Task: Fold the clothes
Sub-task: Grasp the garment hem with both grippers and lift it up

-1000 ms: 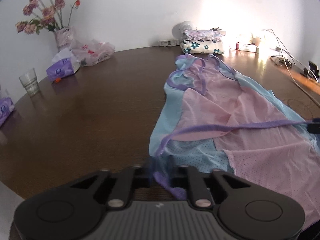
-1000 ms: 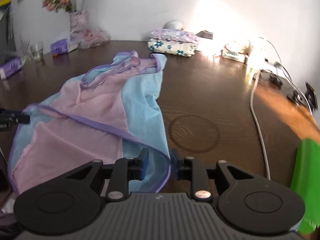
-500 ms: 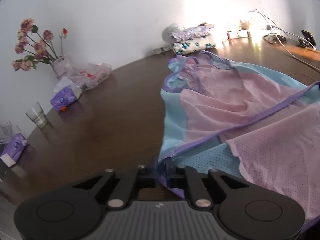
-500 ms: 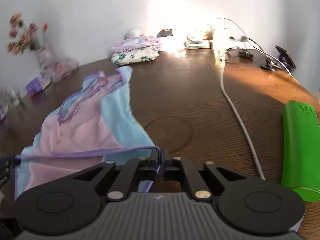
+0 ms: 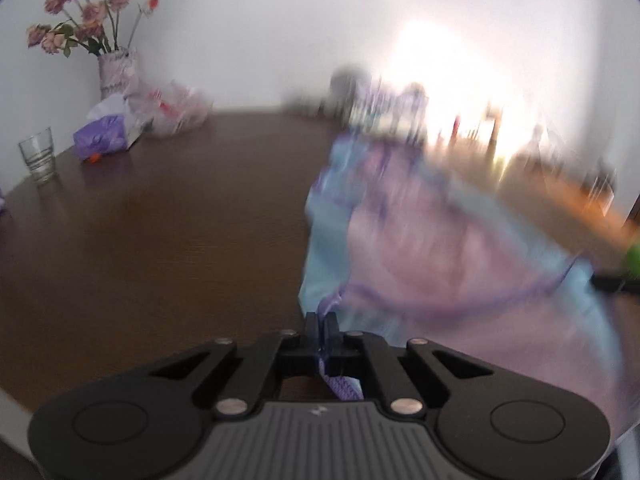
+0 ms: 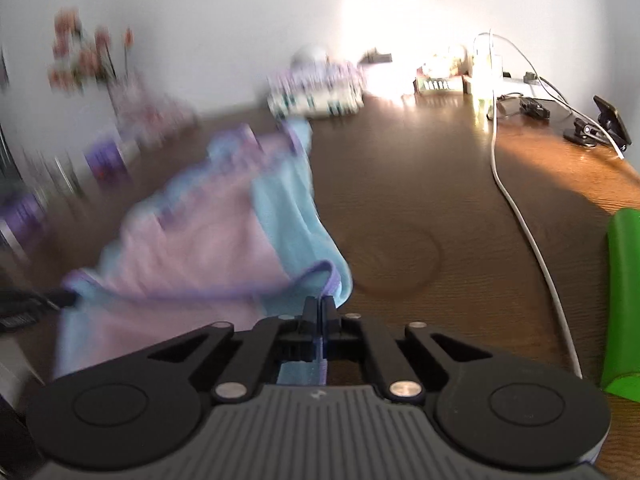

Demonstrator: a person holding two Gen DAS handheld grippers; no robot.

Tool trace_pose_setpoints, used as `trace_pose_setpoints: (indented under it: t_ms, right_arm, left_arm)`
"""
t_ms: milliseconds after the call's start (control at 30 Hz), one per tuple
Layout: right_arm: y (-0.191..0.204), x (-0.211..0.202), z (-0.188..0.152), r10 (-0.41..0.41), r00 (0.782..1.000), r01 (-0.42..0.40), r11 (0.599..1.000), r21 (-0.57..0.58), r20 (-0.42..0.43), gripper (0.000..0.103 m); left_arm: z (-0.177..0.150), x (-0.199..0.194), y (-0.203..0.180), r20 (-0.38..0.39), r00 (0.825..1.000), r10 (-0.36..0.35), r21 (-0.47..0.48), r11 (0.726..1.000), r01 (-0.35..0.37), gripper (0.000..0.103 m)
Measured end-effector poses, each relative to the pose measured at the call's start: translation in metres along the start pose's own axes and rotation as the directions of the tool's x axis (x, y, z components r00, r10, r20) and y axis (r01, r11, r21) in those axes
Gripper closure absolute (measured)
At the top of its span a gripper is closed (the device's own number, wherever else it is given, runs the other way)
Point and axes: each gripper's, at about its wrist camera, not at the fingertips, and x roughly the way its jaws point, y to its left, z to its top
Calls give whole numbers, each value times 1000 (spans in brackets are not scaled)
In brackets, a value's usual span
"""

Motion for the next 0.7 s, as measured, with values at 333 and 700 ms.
trace_pose_setpoints:
  t_ms: [333,700]
  right_arm:
    - [33,-174,102,117,851,-132,991,-8,512,101]
    - [18,-183,164,45,794,-64,998,9,606,101]
  left_arm:
    - [125,-145,-8,558,813,-164,72,986,149,102]
    - [209,-96,-31,524,835,-165,126,985,115,102]
